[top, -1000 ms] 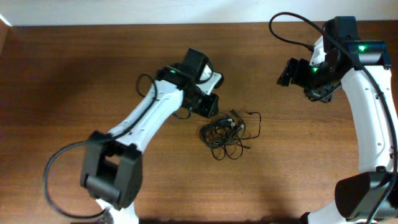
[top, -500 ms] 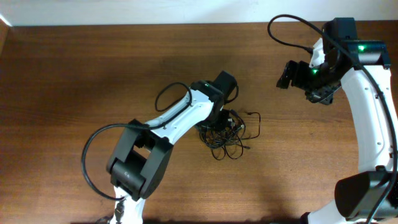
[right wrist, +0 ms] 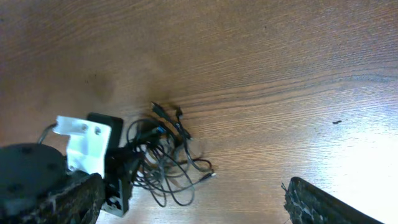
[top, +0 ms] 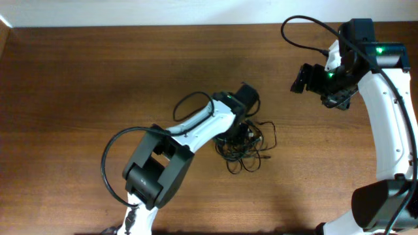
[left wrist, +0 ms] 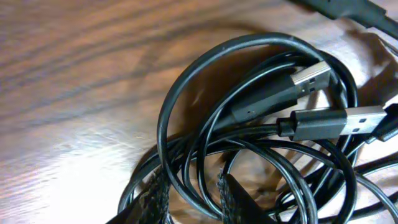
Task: Untangle cables
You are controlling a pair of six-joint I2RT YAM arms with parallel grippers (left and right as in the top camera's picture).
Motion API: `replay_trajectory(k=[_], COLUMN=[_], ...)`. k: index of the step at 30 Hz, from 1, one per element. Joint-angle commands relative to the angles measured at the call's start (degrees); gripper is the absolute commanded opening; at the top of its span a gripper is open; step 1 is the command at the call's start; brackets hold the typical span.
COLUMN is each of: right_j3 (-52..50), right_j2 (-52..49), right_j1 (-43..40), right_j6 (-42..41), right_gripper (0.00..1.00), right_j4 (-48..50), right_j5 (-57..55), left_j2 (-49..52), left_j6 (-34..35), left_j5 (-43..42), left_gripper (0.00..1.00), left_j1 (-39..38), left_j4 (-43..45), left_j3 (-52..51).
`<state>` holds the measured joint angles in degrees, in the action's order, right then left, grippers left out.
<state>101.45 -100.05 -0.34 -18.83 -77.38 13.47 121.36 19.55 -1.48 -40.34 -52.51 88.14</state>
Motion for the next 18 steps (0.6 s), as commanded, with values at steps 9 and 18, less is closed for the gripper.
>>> replay_trajectory(k=[9,18], right_j3=[0.3,0.3], right_j2=[-0.7,-0.7], right_j1=[0.0,0.0], right_j6=[1.5,1.9], right_gripper=[0.94,0.94], right_j4=[-0.4,-0.9], right_j5=[-0.7,-0.7], left_j2=[0.8,0.8], left_j6=[0.5,-6.4], left_j5=[7.4,5.9], left_gripper=[0.17,0.21], left_j1=[-0.9,0.3], left_j4=[3.9,5.8], left_j3=[0.7,3.6])
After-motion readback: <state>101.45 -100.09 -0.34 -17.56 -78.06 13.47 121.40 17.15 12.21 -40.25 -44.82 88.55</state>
